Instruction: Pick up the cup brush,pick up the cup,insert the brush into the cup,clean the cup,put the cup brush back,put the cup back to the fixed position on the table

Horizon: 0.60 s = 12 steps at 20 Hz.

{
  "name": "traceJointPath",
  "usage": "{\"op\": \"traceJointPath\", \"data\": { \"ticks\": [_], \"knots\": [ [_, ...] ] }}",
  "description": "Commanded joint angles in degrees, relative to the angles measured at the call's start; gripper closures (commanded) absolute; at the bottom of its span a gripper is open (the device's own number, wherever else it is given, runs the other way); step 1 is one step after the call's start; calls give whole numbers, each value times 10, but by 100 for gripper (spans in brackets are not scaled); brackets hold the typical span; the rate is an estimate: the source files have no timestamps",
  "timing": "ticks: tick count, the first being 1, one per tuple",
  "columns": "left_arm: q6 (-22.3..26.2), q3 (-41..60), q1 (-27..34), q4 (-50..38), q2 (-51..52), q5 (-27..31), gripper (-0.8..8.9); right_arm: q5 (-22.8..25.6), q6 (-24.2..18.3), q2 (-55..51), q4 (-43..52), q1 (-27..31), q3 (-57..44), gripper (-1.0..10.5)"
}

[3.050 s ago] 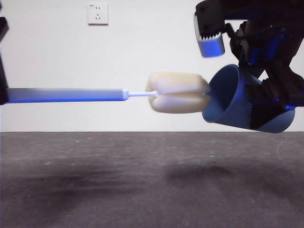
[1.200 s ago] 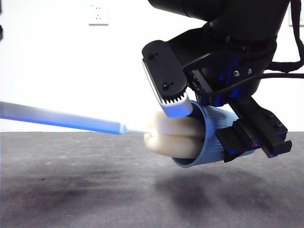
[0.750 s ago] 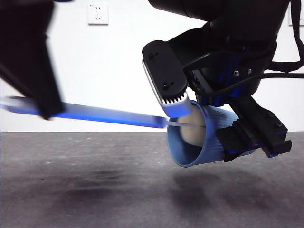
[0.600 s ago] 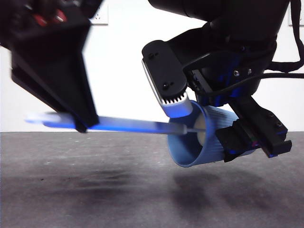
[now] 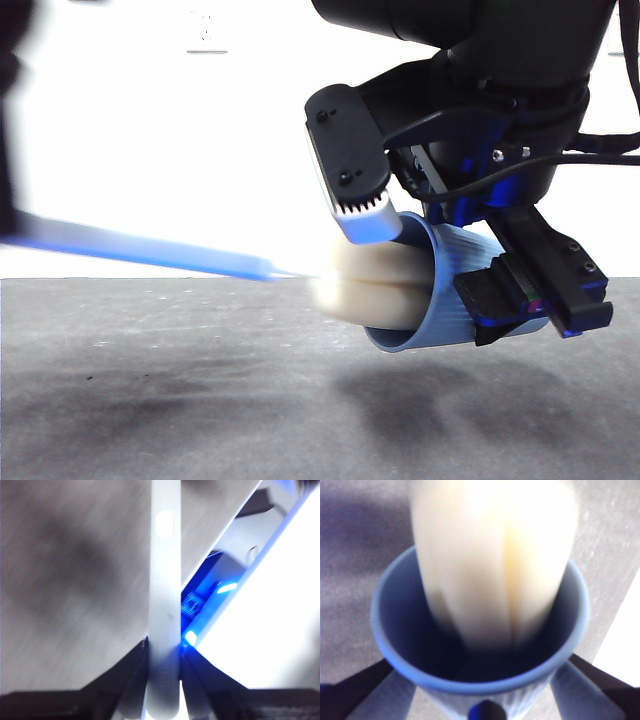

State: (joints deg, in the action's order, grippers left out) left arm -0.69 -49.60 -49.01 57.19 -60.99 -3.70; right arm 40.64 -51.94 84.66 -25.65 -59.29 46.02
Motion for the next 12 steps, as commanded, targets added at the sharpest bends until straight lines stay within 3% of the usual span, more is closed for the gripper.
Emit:
{"op": "traceJointPath", "data": {
  "ticks": [1,4,6,9,12],
  "knots": [
    [-9,-3,0,56,44,26,822,3,31,2,-2,0,2,963],
    [-16,-3,0,120,91,57,822,18,66,-2,-1,3,2,963],
    [-34,-3,0,150,120,82,822,31,118,-15,-1,12,2,963],
    [-92,-3,4,138,162,134,822,36,249,-69,-1,41,3,963],
    [-168,-3,24,71,177,158,822,2,371,-151,-1,69,4,963]
  ]
}}
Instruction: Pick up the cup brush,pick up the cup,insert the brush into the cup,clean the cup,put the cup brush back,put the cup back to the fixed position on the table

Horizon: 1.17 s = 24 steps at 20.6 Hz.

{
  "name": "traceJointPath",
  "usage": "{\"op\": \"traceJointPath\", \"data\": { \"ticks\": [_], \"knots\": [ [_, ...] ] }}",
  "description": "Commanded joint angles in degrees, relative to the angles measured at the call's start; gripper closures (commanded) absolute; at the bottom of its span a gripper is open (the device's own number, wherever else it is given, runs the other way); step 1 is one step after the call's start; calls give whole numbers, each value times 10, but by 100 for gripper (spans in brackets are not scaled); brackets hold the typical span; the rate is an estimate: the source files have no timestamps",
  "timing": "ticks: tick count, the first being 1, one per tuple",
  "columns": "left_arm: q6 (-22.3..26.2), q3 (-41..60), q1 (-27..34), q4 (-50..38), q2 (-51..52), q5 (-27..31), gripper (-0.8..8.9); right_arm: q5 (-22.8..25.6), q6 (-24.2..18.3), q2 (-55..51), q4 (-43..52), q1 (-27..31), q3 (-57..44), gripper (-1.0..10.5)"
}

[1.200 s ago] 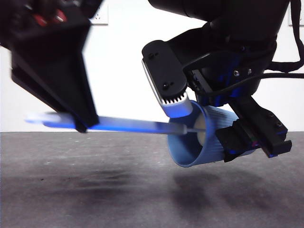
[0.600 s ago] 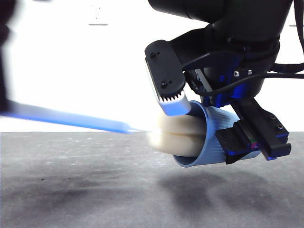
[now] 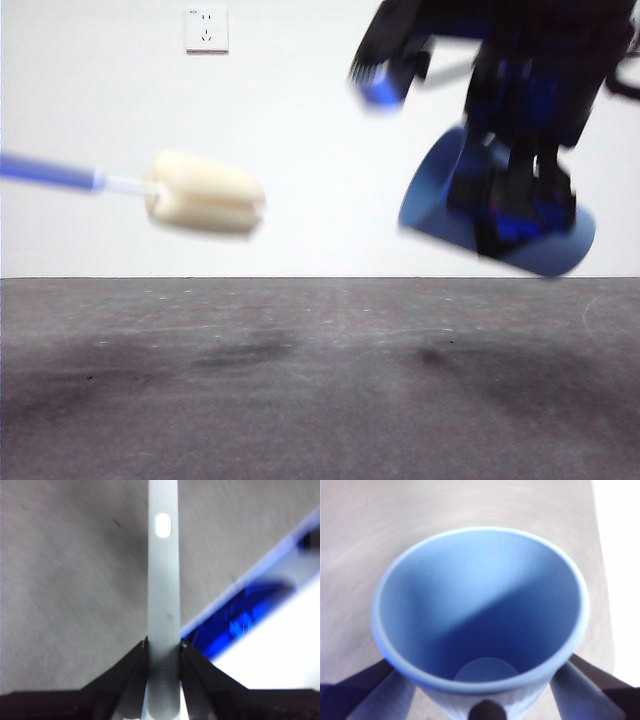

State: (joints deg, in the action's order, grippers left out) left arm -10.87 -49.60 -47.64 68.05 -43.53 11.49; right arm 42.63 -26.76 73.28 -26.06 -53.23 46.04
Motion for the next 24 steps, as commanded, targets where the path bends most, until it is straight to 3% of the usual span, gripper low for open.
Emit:
{"op": "traceJointPath", "data": {
  "ticks": [1,4,9,12,15,24],
  "knots": [
    [-90,-2,21,-78,0,7,822,-43,161,-74,3,18,4,963],
    [-132,-1,53,-213,-46,7,822,-125,254,-165,15,36,4,963],
    [-208,-1,95,-348,-179,7,822,-193,324,-271,30,38,4,963],
    [-240,-1,95,-428,-271,3,822,-202,329,-306,32,38,4,963],
    [-241,-1,91,-467,-327,-2,822,-202,329,-315,32,38,4,963],
    [-251,-1,88,-532,-448,1,822,-202,330,-308,32,38,4,963]
  ]
}}
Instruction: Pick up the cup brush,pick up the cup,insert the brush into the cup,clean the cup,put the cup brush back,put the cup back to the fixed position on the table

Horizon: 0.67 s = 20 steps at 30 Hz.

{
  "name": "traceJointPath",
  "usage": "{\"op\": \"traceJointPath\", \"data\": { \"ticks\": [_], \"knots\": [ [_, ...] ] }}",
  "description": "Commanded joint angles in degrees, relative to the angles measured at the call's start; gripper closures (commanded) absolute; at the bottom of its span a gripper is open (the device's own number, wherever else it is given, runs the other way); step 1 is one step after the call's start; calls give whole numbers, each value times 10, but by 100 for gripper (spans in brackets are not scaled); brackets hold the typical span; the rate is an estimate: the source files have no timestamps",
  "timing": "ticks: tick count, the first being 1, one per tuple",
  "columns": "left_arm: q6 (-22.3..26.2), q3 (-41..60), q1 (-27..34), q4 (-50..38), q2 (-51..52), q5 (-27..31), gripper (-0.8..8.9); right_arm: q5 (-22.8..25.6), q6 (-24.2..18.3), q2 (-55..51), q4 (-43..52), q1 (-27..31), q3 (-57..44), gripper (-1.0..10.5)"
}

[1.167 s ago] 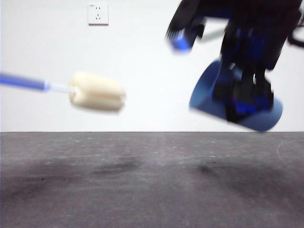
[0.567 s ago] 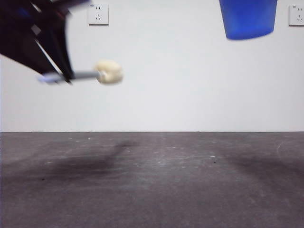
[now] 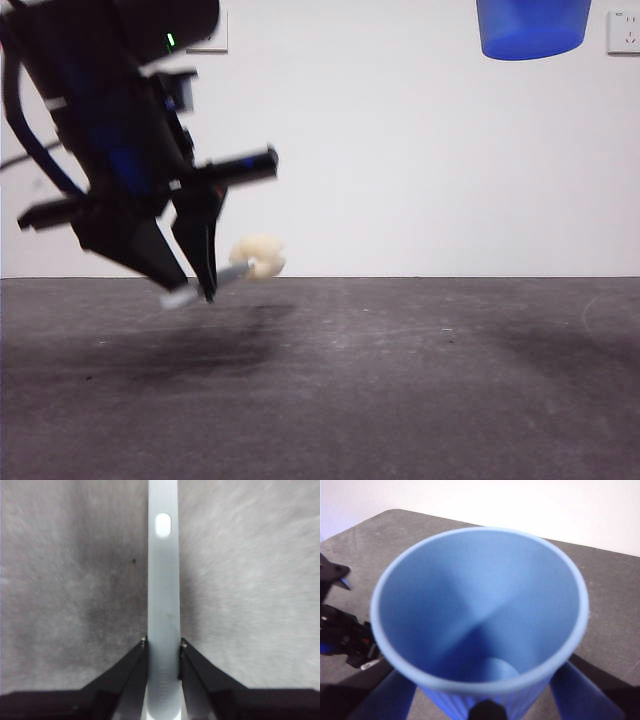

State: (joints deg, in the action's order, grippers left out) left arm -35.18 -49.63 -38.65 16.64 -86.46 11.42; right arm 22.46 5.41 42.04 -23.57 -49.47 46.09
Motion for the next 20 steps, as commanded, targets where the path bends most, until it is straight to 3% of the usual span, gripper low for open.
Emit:
{"op": "traceJointPath", "data": {
  "ticks": [1,15,17,20],
  "knots": [
    [-9,-1,-2,-24,-28,1,822,0,8,4,7,0,4,963],
    [-13,-1,-2,-50,-92,3,805,0,19,15,8,0,4,963],
    [-12,-1,-3,-47,-92,2,705,0,23,27,8,0,4,963],
    [-5,-1,-4,-36,-92,2,415,0,26,55,14,0,3,963]
  ]
}}
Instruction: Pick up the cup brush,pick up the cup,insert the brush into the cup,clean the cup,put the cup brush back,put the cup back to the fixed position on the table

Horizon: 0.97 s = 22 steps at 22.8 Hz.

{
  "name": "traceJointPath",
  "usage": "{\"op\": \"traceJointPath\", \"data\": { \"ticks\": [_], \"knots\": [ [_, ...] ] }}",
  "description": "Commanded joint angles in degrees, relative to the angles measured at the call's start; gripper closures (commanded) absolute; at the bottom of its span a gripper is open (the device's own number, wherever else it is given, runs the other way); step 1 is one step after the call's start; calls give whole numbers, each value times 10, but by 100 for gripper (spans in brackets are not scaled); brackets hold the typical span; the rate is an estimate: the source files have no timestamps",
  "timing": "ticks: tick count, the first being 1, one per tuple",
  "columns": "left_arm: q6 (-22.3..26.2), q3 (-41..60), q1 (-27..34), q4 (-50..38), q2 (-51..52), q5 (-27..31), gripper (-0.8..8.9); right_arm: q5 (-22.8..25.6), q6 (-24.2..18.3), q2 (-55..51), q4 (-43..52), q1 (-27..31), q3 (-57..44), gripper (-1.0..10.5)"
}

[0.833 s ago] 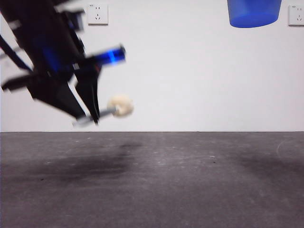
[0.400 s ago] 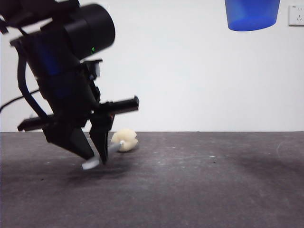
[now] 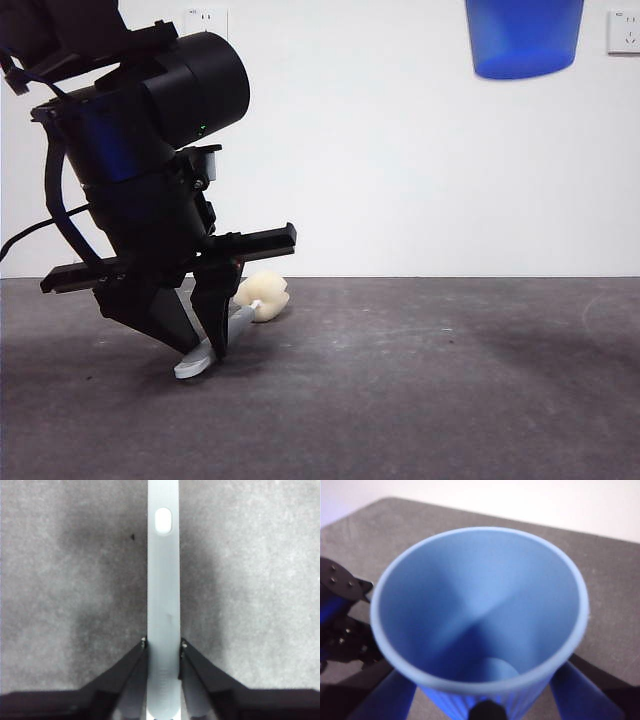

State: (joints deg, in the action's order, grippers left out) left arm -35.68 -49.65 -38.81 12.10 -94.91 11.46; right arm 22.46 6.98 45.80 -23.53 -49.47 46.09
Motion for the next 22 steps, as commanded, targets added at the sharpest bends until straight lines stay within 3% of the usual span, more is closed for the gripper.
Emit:
{"op": "traceJointPath", "data": {
  "ticks": [1,6,15,22],
  "knots": [
    [2,-1,-2,14,-7,0,371,0,10,30,22,2,3,963],
    [19,-1,-2,31,-4,-18,373,-2,9,98,84,24,2,963],
    [46,-1,-4,45,53,-58,373,-109,2,236,212,129,2,963],
    [95,-1,-5,97,191,-71,373,-163,-24,393,362,188,-20,963]
  ]
}}
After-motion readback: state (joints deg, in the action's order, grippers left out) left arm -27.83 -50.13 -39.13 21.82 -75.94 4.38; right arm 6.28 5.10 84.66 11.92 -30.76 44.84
